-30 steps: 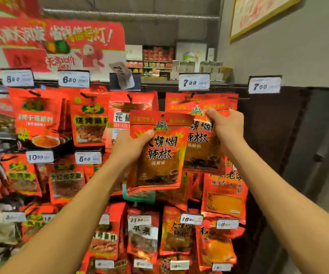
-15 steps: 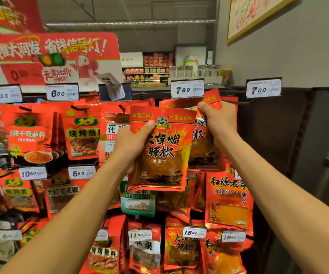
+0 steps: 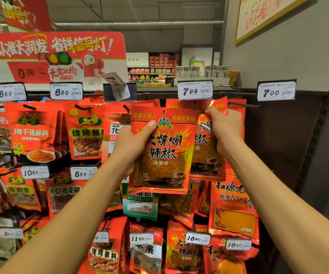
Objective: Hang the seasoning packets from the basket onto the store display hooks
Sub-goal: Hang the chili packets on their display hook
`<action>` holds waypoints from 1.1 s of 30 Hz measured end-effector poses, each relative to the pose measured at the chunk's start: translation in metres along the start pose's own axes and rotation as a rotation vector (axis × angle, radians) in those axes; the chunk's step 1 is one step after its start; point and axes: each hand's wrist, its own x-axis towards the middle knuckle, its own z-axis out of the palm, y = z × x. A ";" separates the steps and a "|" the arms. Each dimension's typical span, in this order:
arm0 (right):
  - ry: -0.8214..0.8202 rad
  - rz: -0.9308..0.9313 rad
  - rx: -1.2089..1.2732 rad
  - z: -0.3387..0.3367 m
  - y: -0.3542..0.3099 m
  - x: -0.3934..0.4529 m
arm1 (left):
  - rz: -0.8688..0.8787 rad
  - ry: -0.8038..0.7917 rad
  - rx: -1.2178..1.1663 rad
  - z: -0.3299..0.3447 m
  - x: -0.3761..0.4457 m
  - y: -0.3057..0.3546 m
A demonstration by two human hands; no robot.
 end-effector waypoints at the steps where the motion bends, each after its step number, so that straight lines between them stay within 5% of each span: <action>1: 0.005 0.000 0.000 0.000 -0.001 0.001 | -0.002 -0.001 -0.002 0.000 0.000 0.000; 15: -0.048 -0.005 -0.036 -0.003 -0.004 0.009 | -0.016 -0.007 -0.006 0.003 -0.001 0.001; 33: 0.094 -0.035 -0.260 0.009 0.014 0.032 | -0.012 -0.013 -0.015 0.004 -0.003 -0.007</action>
